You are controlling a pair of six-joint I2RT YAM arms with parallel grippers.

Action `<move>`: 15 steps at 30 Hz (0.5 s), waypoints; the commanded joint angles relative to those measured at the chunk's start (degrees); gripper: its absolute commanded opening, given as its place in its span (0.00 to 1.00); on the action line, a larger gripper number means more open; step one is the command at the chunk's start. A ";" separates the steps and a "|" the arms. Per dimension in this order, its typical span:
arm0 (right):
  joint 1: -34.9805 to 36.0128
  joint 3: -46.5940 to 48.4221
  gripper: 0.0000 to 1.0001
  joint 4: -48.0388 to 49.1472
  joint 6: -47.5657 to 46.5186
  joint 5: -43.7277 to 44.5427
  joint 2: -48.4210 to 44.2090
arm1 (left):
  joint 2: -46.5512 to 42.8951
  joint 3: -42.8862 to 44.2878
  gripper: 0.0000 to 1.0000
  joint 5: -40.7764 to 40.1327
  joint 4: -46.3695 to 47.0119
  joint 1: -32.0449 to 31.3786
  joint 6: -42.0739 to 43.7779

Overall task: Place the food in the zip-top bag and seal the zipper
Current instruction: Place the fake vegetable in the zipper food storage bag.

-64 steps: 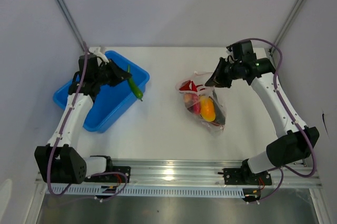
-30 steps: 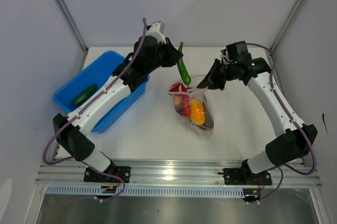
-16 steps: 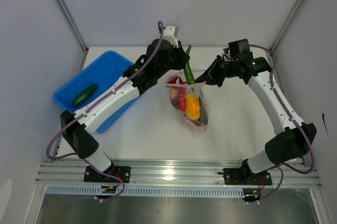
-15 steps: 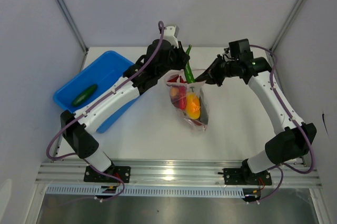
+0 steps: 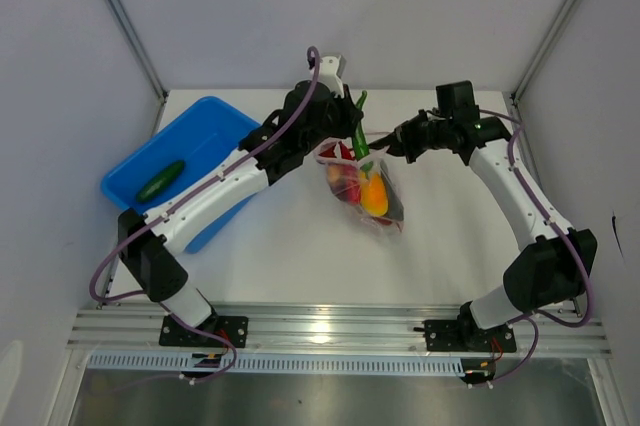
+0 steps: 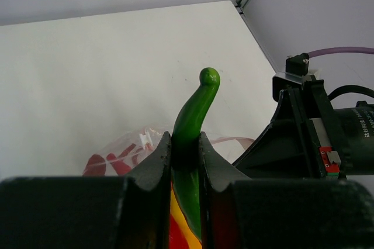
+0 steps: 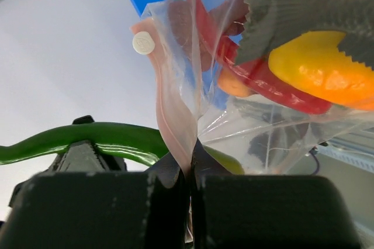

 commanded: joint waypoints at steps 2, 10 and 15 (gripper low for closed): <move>-0.23 0.94 0.00 5.06 6.63 -0.38 -2.52 | 0.96 -1.17 0.00 2.35 2.32 -0.84 -2.51; 0.03 16.81 0.00 -11.68 -10.47 6.90 3.19 | 1.49 -3.54 0.01 1.20 3.82 -0.84 -0.23; -0.06 19.22 0.00 -12.69 -12.26 8.07 4.07 | 1.84 -5.38 0.01 2.61 4.61 -1.02 -0.40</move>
